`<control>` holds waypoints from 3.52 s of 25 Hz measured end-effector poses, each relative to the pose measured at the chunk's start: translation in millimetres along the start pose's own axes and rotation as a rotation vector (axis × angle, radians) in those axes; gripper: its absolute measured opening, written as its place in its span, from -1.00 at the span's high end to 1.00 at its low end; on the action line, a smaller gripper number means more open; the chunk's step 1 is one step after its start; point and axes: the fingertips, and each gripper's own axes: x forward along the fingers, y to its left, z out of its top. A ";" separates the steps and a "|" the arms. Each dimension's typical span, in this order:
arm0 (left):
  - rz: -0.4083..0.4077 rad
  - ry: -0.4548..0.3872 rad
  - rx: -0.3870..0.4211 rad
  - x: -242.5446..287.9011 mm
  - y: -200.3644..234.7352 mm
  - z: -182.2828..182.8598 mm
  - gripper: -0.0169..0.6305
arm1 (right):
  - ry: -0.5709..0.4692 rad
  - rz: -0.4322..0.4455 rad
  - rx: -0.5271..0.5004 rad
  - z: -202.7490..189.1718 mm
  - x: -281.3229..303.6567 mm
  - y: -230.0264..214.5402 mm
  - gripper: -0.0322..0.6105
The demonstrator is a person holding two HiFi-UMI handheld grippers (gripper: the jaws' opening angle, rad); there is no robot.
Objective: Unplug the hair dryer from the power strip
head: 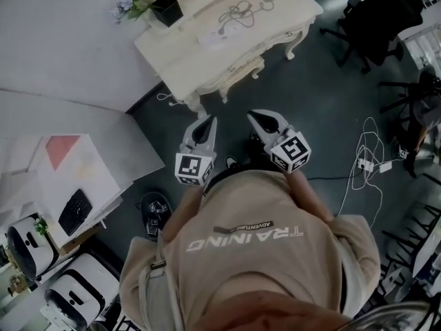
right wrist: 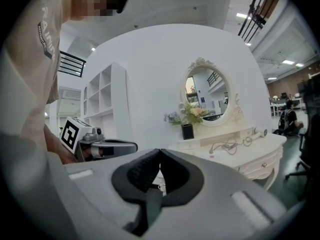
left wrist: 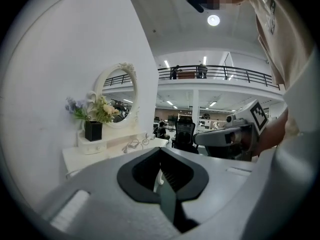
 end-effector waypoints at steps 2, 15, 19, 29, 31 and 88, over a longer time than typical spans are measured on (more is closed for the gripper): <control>0.007 0.005 -0.003 7.9 5.3 -0.5 0.93 | 0.010 0.000 0.013 -4.9 7.2 -9.6 0.89; 0.091 0.069 -0.019 110.5 58.8 25.9 0.93 | -0.053 0.123 0.037 41.4 102.6 -126.5 0.89; 0.119 0.074 0.008 156.8 77.7 43.3 0.93 | -0.065 0.151 0.027 59.0 120.6 -167.4 0.89; 0.232 0.086 -0.032 232.1 124.5 61.0 0.93 | 0.034 0.232 0.027 55.8 154.4 -240.4 0.89; 0.240 0.094 -0.050 238.0 127.5 59.3 0.93 | 0.048 0.241 0.039 53.2 159.6 -245.7 0.89; -0.083 0.367 -0.030 387.3 268.7 -94.1 0.93 | 0.539 0.094 -0.054 -71.2 328.8 -329.9 0.89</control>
